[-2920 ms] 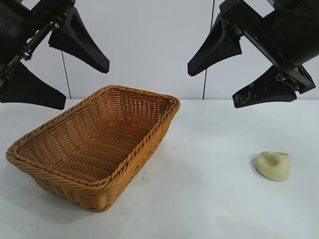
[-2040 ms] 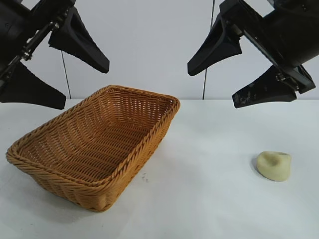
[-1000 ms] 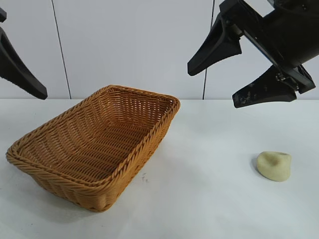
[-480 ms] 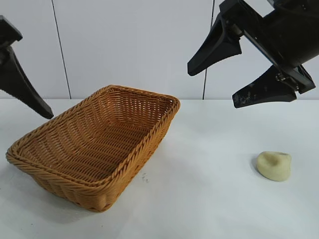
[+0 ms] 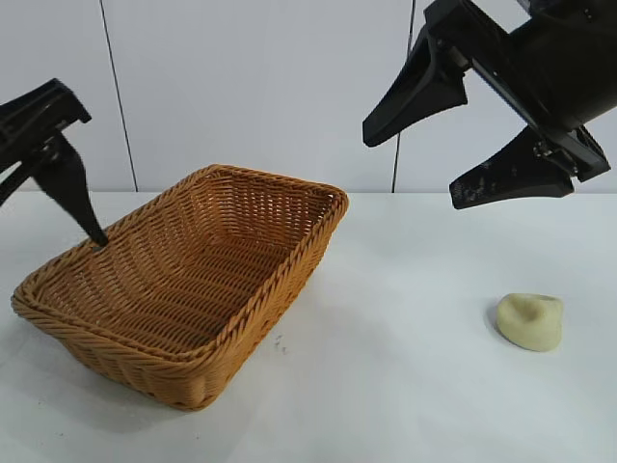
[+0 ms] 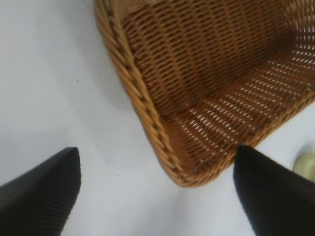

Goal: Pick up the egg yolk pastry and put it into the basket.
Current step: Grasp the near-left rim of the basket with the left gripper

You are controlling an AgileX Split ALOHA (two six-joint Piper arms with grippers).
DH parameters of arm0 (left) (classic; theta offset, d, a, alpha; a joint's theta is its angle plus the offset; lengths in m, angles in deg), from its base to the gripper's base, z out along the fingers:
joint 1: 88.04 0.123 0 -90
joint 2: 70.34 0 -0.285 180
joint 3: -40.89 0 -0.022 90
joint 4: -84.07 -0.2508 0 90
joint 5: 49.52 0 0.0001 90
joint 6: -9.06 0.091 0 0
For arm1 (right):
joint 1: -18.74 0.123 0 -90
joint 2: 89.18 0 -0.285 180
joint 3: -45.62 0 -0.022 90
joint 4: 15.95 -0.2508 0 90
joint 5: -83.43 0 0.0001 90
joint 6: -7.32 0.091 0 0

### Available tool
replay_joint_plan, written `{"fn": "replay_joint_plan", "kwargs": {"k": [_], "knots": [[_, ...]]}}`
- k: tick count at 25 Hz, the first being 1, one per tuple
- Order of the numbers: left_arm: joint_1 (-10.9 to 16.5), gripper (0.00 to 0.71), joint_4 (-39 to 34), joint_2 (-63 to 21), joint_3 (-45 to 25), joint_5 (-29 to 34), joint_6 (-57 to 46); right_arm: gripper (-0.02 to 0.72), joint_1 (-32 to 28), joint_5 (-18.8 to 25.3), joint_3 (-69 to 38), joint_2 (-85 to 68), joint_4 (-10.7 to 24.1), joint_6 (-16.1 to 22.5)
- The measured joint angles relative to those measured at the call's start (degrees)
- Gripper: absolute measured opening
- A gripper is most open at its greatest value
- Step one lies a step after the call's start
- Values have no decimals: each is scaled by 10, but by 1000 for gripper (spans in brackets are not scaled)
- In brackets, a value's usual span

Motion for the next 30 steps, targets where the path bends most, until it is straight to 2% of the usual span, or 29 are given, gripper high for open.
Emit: {"fn": "replay_joint_plan", "kwargs": {"k": [5, 12, 14, 20, 30], "knots": [[0, 610, -7, 90, 47, -7, -49, 670, 0, 0, 0, 0, 0, 0], [3, 610, -7, 156, 48, -7, -79, 670, 0, 0, 0, 0, 0, 0], [15, 610, -7, 165, 48, -8, -80, 670, 0, 0, 0, 0, 0, 0], [71, 610, -7, 171, 48, -23, -72, 670, 0, 0, 0, 0, 0, 2], [76, 610, 4, 191, 34, -42, -63, 670, 0, 0, 0, 0, 0, 2]]}}
